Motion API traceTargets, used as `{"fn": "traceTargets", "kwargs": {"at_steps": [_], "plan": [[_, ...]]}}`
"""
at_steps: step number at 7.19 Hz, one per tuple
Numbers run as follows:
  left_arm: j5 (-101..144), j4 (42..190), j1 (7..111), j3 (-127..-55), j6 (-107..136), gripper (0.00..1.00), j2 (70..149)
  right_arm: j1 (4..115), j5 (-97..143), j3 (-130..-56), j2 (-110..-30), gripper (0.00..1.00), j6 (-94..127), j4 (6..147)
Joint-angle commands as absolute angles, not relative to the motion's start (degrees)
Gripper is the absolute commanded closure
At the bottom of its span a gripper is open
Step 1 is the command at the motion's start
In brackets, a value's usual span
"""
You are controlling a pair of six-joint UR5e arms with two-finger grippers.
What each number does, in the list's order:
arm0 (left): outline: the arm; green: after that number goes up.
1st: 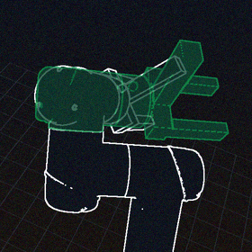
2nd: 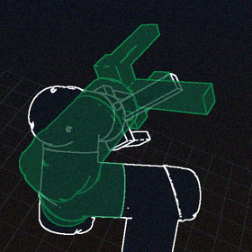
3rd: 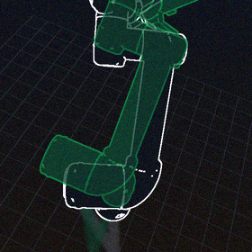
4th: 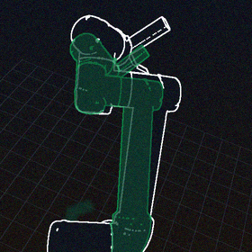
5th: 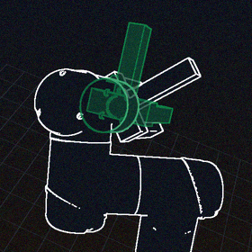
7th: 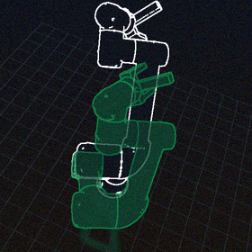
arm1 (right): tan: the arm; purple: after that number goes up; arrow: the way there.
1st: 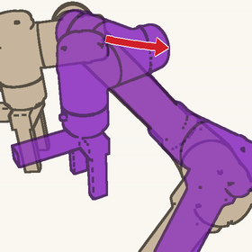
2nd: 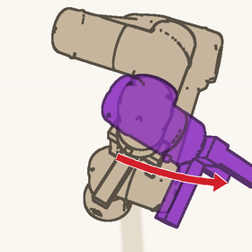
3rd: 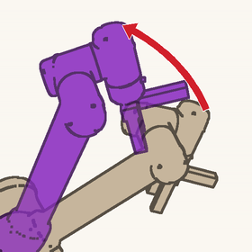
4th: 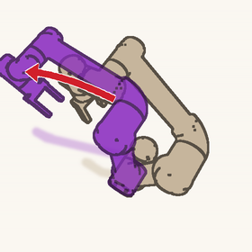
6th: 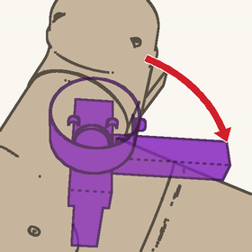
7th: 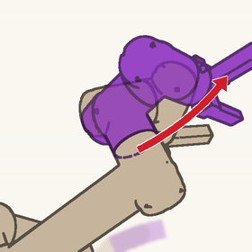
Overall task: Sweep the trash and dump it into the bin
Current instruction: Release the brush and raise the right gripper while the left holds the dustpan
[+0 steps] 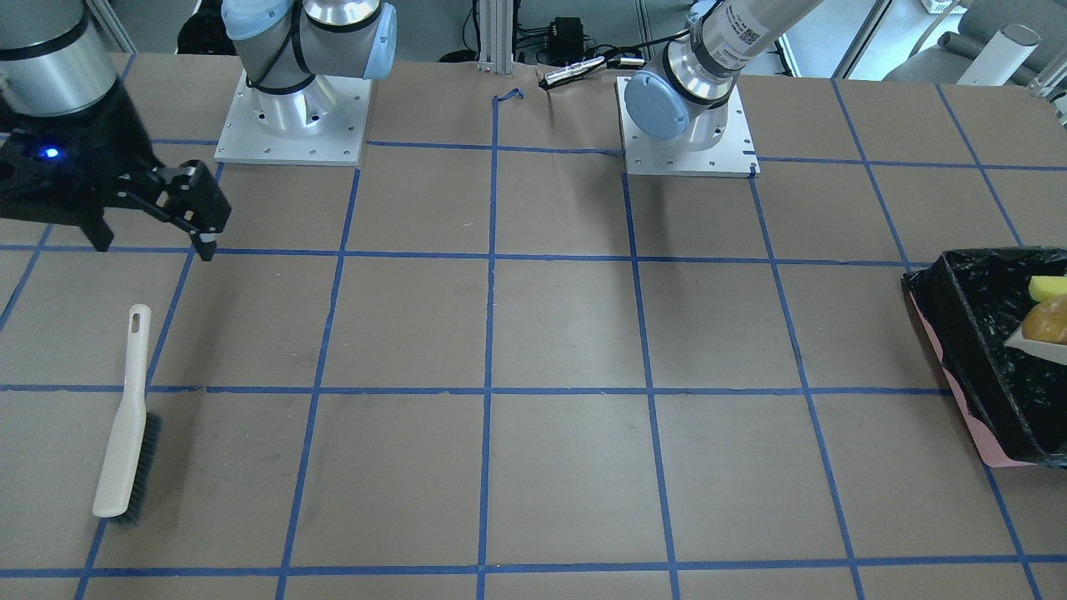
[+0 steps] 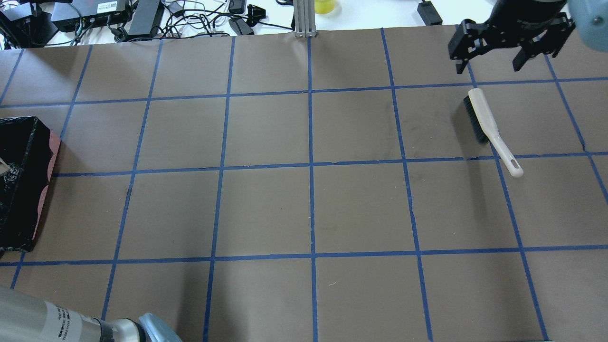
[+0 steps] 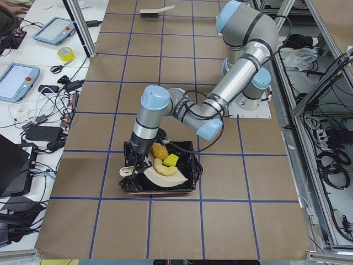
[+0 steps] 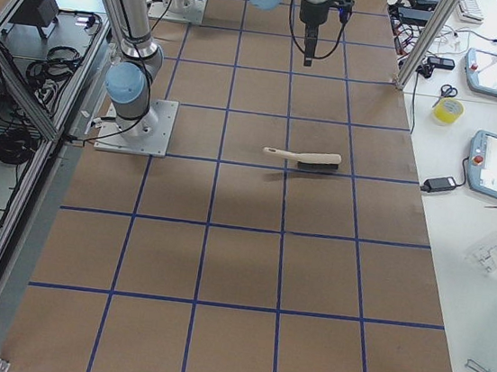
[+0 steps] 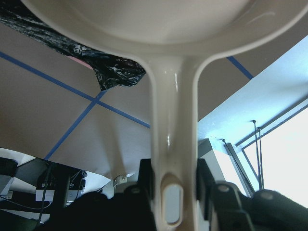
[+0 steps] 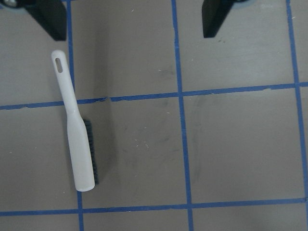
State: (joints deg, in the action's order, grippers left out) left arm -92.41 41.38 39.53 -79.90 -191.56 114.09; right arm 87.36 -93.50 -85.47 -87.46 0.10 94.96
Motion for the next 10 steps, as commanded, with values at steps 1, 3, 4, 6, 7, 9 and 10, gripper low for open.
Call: {"fn": "traceTargets", "kwargs": {"at_steps": [1, 3, 4, 6, 7, 9, 10], "plan": [[-90.63, 37.55, 39.38, -83.66, -193.35, 1.00, 111.98, 92.71, -93.43, -85.86, -89.29, 0.00, 3.78, 94.22], [-88.96, 34.38, 39.03, -85.51, -194.75, 1.00, 110.75, 92.64, -92.46, -85.96, -89.82, 0.00, 2.99, 94.66], [-88.16, 32.80, 38.59, -86.21, -195.03, 1.00, 110.74, 92.64, -92.63, -85.96, -89.91, 0.00, 3.08, 94.22], [-86.93, 27.45, 38.58, -88.23, -199.49, 1.00, 110.39, 92.20, -89.76, -86.13, -91.06, 0.00, 3.08, 91.59], [-87.01, 27.16, 38.50, -89.29, -199.60, 1.00, 109.96, 92.02, -87.82, -86.31, -90.88, 0.00, 2.82, 91.15], [-85.62, 28.03, 38.50, -89.65, -199.60, 1.00, 109.25, 92.11, -88.33, -86.31, -91.14, 0.00, 2.90, 88.95], [-84.47, 33.08, 38.50, -88.52, -199.69, 1.00, 109.25, 92.37, -88.59, -86.31, -91.06, 0.00, 2.81, 88.86]]}}
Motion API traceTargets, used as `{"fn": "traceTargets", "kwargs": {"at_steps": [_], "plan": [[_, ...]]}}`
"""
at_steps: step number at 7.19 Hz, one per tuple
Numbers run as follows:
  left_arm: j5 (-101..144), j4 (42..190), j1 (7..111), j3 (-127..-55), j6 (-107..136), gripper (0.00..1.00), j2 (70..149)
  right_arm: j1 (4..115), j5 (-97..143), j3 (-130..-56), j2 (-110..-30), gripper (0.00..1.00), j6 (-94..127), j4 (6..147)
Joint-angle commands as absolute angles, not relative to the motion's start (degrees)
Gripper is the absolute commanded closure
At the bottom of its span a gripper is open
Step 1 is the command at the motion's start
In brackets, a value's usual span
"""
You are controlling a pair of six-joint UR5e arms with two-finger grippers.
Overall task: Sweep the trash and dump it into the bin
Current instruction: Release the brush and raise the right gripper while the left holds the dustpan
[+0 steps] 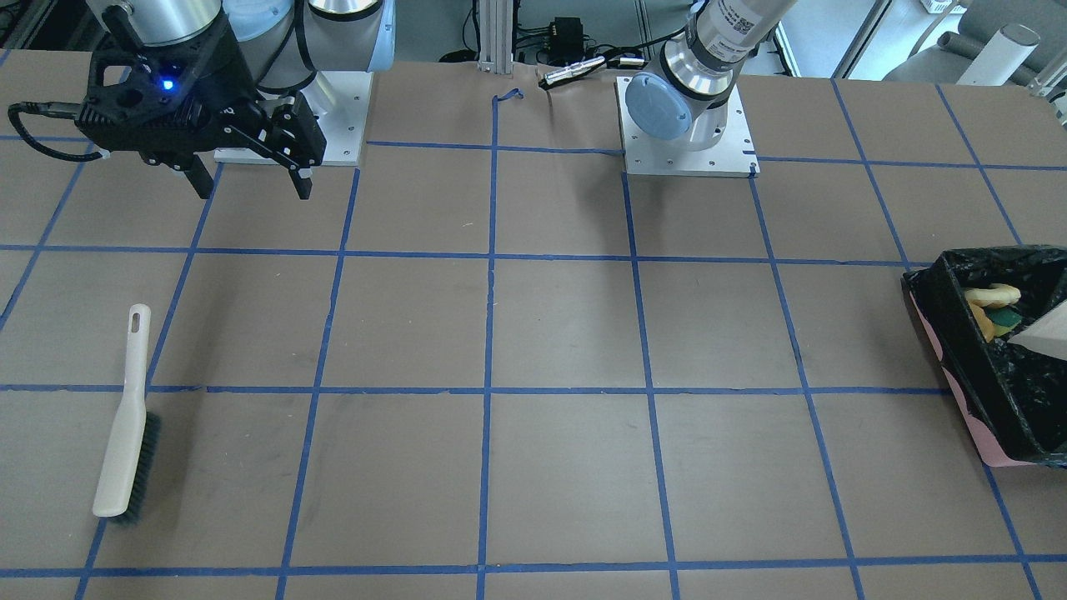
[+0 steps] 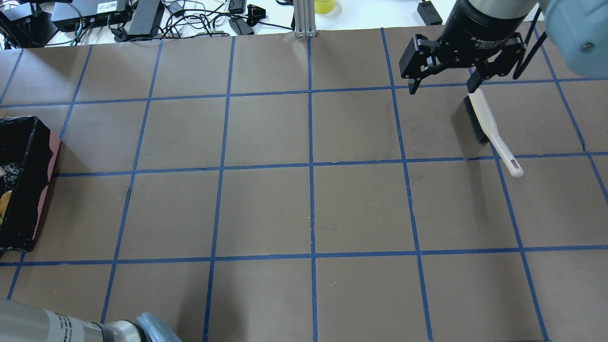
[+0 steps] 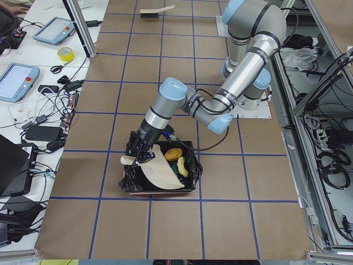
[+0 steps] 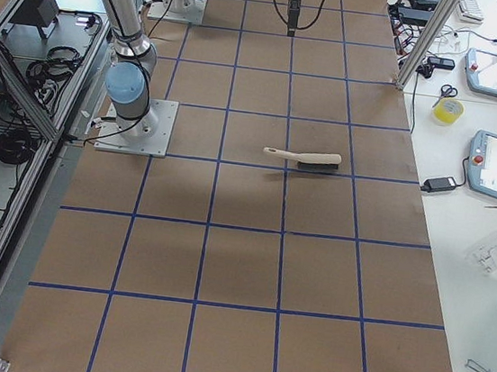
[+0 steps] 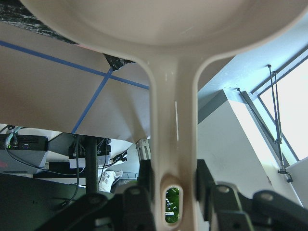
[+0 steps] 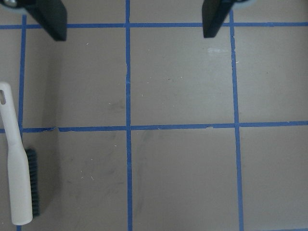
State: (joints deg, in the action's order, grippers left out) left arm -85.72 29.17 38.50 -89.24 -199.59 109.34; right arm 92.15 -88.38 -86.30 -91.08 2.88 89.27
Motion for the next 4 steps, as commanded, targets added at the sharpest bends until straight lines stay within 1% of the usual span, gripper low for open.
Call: {"fn": "traceTargets", "kwargs": {"at_steps": [1, 4], "plan": [[-84.46, 40.70, 38.76, -86.16, -199.43, 1.00, 108.99, 92.29, -88.59, -86.40, -91.32, 0.00, 2.81, 88.68], [-85.08, 62.69, 40.77, -73.69, -188.39, 1.00, 111.17, 92.37, -88.59, -86.57, -91.41, 0.00, 2.81, 88.86]]}}
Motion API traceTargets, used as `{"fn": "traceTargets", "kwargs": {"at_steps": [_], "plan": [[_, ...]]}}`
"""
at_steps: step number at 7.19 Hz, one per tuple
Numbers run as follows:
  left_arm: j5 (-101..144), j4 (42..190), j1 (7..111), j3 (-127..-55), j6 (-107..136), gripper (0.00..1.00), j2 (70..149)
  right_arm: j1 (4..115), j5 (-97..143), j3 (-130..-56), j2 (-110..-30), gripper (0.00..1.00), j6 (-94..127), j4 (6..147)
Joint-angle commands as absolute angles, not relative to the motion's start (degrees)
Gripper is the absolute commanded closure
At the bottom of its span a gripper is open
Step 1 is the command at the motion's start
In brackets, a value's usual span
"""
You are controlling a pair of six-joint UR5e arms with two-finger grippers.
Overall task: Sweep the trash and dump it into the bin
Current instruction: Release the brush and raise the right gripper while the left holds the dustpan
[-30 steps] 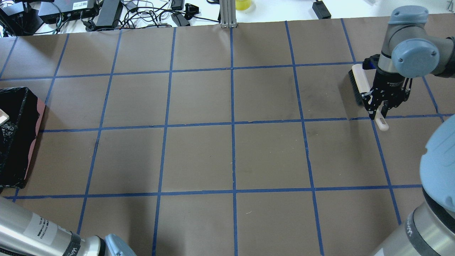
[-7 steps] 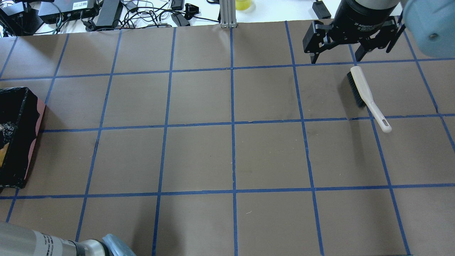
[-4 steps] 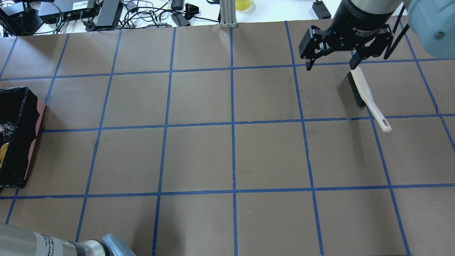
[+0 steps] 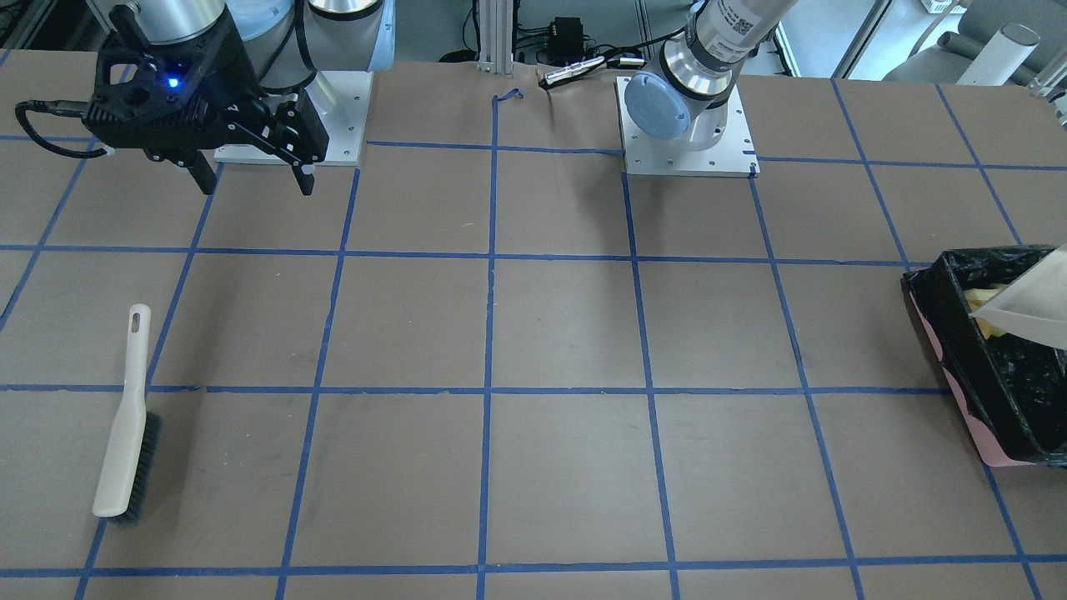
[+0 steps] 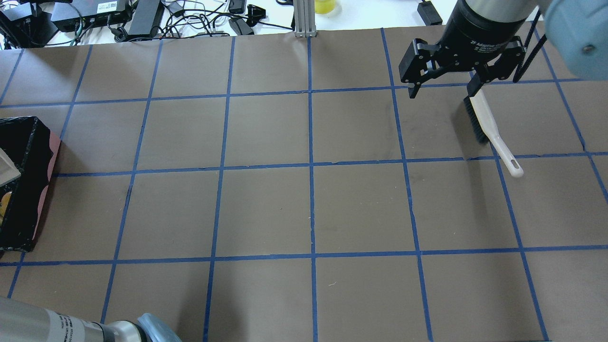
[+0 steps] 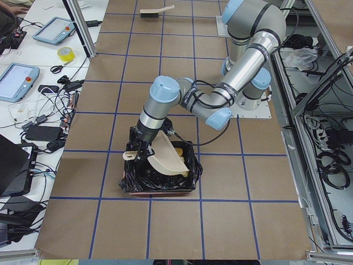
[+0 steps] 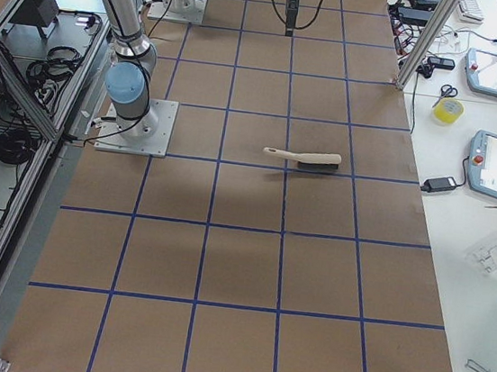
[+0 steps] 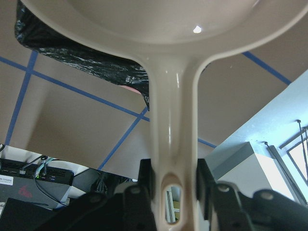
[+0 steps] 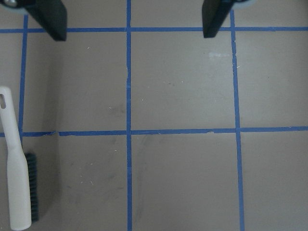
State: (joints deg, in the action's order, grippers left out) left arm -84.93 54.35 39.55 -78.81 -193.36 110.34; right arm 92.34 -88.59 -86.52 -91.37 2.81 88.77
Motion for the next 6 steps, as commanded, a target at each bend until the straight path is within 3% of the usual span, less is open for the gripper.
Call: {"fn": "traceTargets", "kwargs": {"at_steps": [1, 6], "plan": [[-85.17, 66.58, 42.17, -71.91, -183.39, 1.00, 111.36, 92.37, -88.68, -86.49, -91.41, 0.00, 2.81, 88.86], [-89.02, 70.93, 57.89, -72.33, -148.71, 1.00, 113.46, 92.46, -88.68, -86.57, -91.41, 0.00, 2.81, 88.95]]}}
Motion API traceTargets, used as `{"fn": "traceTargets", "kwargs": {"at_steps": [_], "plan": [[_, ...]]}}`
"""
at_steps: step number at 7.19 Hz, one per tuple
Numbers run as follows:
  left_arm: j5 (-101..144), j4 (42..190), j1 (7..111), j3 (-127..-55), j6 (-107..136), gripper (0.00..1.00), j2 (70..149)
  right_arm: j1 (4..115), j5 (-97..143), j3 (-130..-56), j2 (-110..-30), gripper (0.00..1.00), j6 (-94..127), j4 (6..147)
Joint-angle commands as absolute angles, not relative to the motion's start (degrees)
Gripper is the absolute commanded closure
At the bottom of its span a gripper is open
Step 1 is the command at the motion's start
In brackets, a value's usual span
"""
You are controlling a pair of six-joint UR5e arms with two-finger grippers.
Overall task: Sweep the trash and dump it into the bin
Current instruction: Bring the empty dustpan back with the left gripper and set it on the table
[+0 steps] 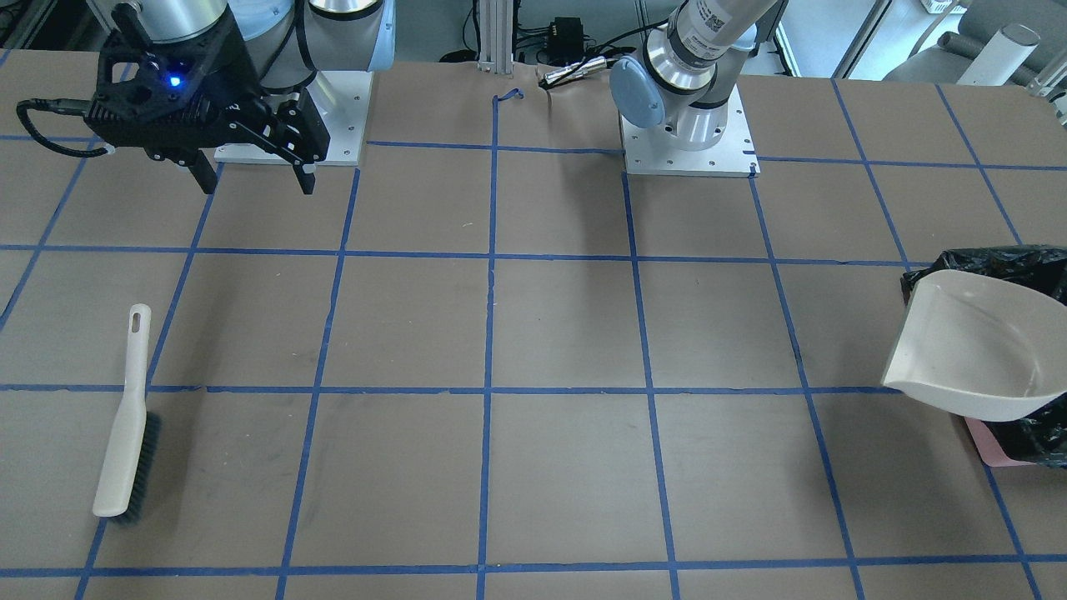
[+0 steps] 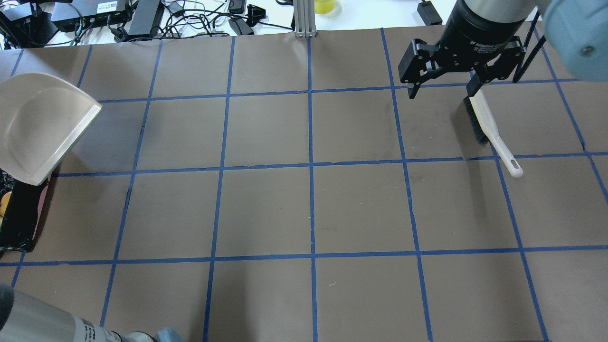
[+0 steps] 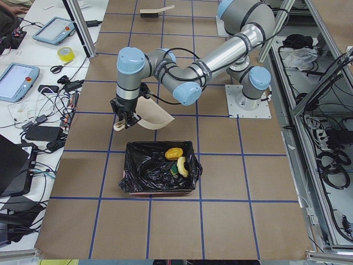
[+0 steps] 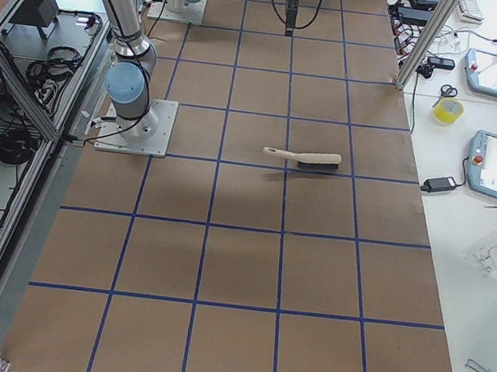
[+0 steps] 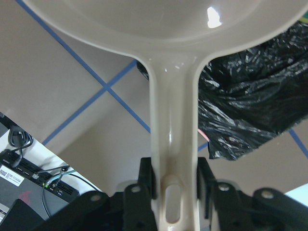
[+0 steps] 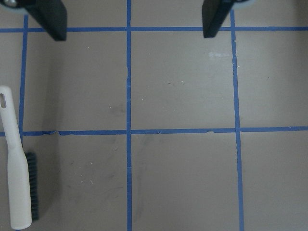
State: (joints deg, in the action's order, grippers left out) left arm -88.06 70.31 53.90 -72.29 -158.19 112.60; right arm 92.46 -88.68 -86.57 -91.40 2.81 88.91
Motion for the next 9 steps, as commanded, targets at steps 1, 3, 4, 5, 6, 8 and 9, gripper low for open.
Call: {"fn": "traceTargets", "kwargs": {"at_steps": [1, 3, 4, 5, 6, 8, 9], "plan": [[-91.56, 73.63, 61.49, -72.94, -140.88, 1.00, 114.34, 92.46, -88.68, -86.57, -91.32, 0.00, 2.81, 88.95], [-93.08, 73.39, 69.05, -74.26, -128.82, 1.00, 115.92, 92.46, -88.68, -86.57, -91.41, 0.00, 2.90, 88.86], [-92.47, 73.48, 70.91, -74.88, -122.93, 1.00, 117.23, 92.55, -88.68, -86.57, -91.41, 0.00, 2.99, 88.86], [-92.55, 72.87, 71.97, -74.88, -116.95, 1.00, 119.33, 92.55, -88.68, -86.57, -91.32, 0.00, 2.99, 88.94], [-92.55, 72.86, 72.85, -74.88, -112.98, 1.00, 120.66, 92.55, -88.68, -86.57, -91.32, 0.00, 2.99, 88.95], [-92.64, 70.94, 76.79, -74.54, -105.93, 1.00, 123.47, 92.55, -88.68, -86.57, -91.32, 0.00, 2.99, 88.95], [-92.64, 70.14, 78.03, -74.44, -104.78, 1.00, 124.53, 92.55, -88.68, -86.57, -91.32, 0.00, 2.99, 88.86]]}}
